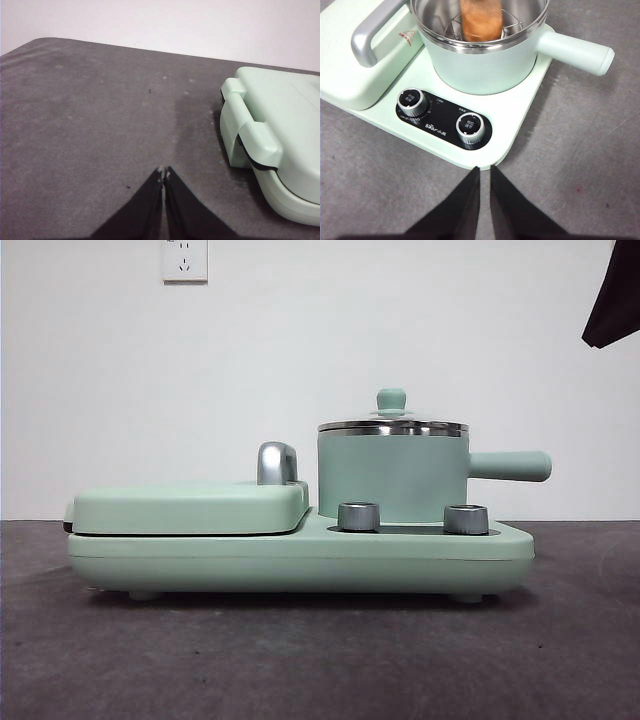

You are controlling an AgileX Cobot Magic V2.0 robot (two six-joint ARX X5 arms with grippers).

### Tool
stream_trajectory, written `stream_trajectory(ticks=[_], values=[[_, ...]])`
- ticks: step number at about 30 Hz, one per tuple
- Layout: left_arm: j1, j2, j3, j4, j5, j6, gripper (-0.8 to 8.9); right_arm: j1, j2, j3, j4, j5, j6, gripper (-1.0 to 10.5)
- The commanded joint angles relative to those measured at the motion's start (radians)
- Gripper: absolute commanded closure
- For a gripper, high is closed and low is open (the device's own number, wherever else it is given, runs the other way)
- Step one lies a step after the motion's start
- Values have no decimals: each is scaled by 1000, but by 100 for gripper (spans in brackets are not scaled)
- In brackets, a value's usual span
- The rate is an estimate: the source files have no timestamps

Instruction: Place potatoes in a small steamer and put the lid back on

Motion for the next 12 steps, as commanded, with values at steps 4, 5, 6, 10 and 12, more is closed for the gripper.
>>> stream_trajectory(ticks=[4, 5, 6, 10, 12], values=[[0, -1, -20, 15, -1, -12, 808, 5, 5, 5, 10, 1, 6, 917], [0, -1, -20, 15, -1, -12, 807, 5, 5, 5, 10, 1, 6, 917], [0, -1, -20, 15, -1, -12, 807, 5, 5, 5, 10, 1, 6, 917], [0, -1, -20, 15, -1, -12, 807, 5, 4, 5, 14, 7, -50, 917], [0, -1, -20, 15, -1, -12, 807, -2, -22, 3, 16, 11, -152, 917]])
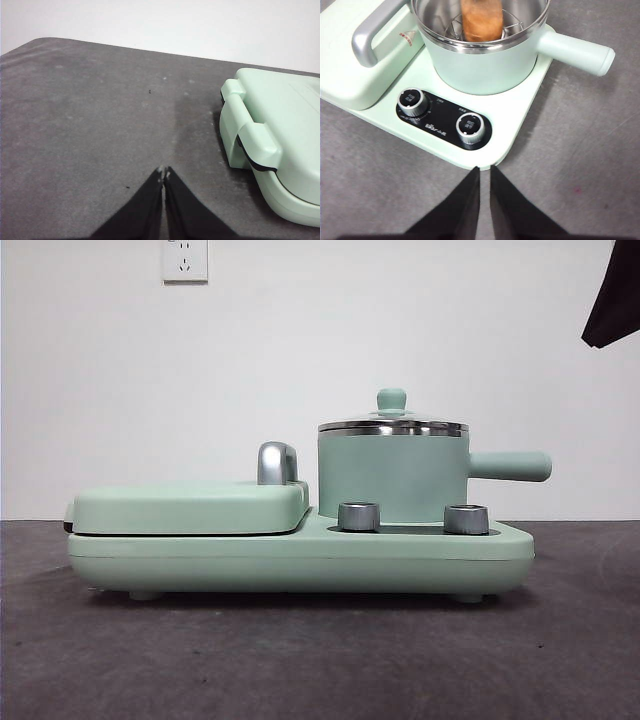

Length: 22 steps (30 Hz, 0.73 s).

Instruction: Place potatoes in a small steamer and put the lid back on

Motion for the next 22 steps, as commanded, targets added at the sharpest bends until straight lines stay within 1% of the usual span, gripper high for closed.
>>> stream_trajectory(ticks=[1, 2, 4, 5, 9, 11, 13, 16, 20, 22], values=[[0, -1, -20, 15, -1, -7, 807, -12, -36, -6, 36, -2, -157, 917], [0, -1, -20, 15, -1, -7, 807, -29, -61, -30, 76, -4, -181, 917], [0, -1, -20, 15, -1, -7, 807, -80, -132, -120, 185, -5, -205, 917], [0, -1, -20, 15, -1, -7, 807, -109, -180, -178, 241, -4, -204, 917], [0, -1, -20, 15, -1, -7, 807, -234, -455, -464, 430, 3, -154, 917], [0, -1, -20, 15, -1, -7, 807, -271, -586, -570, 462, 27, -153, 917], [0, -1, -20, 14, -1, -7, 807, -307, -705, -655, 468, 27, -149, 917], [0, -1, -20, 15, -1, -7, 807, -347, -804, -740, 475, 29, -118, 917], [0, -1, -20, 14, -1, -7, 807, -357, -822, -810, 532, 26, -92, 917], [0, -1, -20, 15, -1, -7, 807, -357, -822, -808, 523, 24, -92, 917]])
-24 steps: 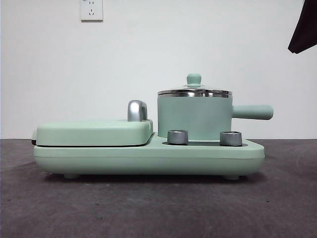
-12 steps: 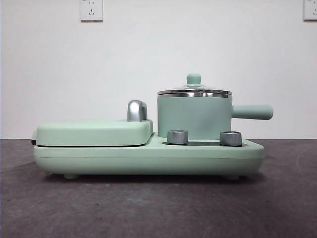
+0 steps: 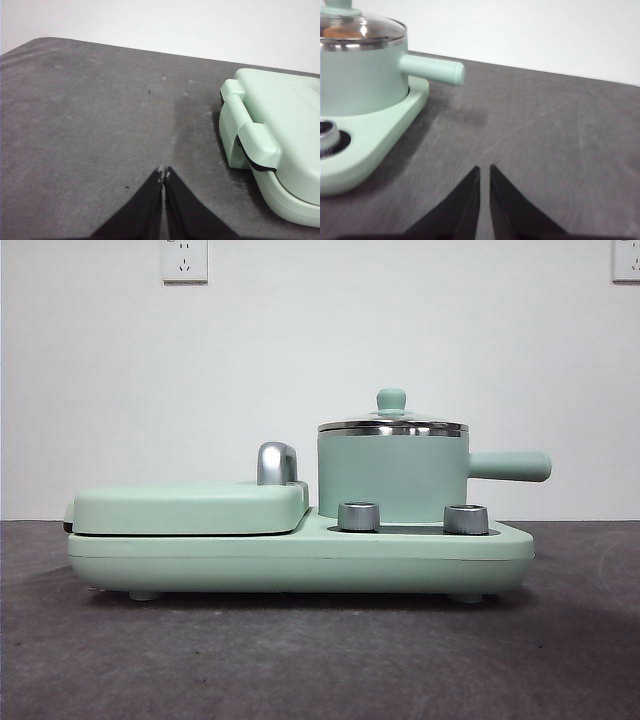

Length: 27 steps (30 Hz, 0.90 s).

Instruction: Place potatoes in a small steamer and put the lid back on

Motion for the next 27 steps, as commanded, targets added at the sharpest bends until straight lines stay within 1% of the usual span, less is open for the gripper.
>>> stream_trajectory(ticks=[1, 27], values=[[0, -1, -20, 16, -1, -5, 807, 2, 0, -5, 20, -2, 26, 917], [0, -1, -20, 16, -1, -5, 808, 3, 0, -4, 30, -2, 26, 917]])
